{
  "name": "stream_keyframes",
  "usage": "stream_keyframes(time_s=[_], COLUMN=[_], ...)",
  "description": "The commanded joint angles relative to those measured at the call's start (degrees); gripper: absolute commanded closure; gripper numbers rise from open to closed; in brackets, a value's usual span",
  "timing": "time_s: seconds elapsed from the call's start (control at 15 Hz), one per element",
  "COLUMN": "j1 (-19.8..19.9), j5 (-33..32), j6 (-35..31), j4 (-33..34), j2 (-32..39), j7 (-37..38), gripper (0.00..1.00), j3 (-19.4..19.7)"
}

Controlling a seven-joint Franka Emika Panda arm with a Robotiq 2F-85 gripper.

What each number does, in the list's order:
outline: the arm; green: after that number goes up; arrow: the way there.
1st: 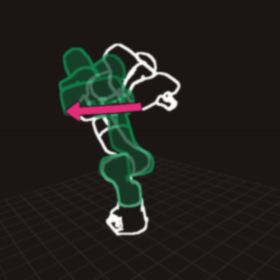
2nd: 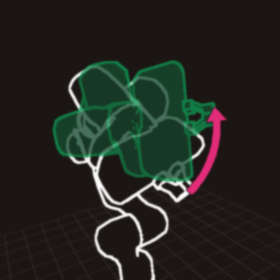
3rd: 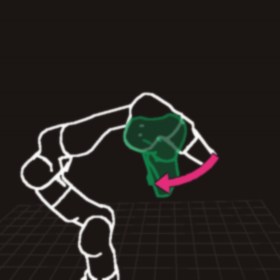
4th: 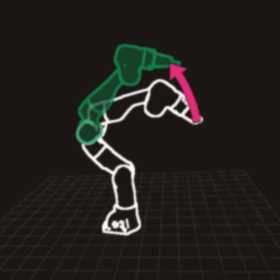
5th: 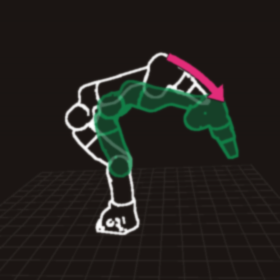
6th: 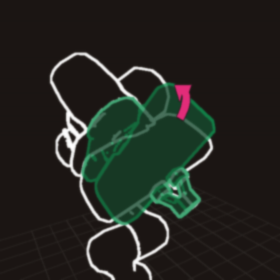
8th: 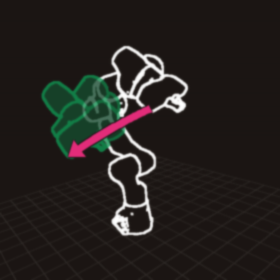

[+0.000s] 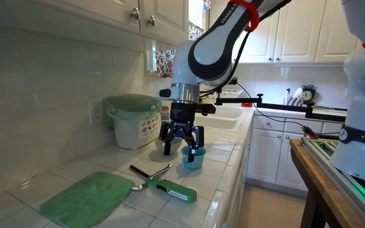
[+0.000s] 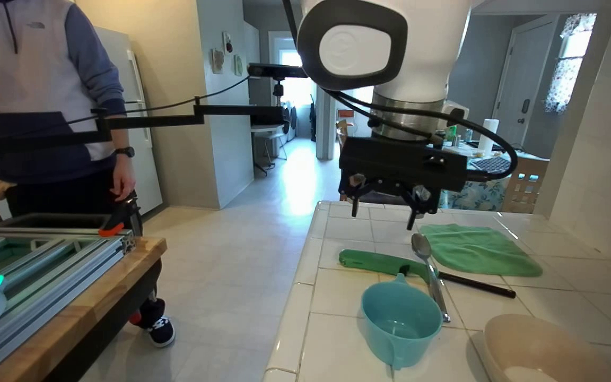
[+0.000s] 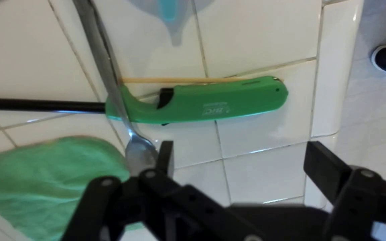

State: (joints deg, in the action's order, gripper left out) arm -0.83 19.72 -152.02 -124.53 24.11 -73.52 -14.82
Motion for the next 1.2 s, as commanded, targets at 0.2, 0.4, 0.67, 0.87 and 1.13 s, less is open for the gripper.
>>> stream_keyframes(time_s=[0.2,0.4,0.67,0.87,1.13], j1=[0.8,0.4,-0.6,-1.1,-3.3], j5=[-2.4,-5.4,-12.2,-17.0,-23.9], j6=[-1.3,-3.6,-4.5,-3.5,-3.7], j4=[1.1,2.1,4.3,6.1,9.1], j2=[1.5,2.3,3.4,4.8,7.5], j7=[2.2,3.0,6.3,8.9,14.9], gripper=[0.0,0.0,0.0,0.0,0.0], j3=[-0.7,0.2,1.9,2.9,6.1])
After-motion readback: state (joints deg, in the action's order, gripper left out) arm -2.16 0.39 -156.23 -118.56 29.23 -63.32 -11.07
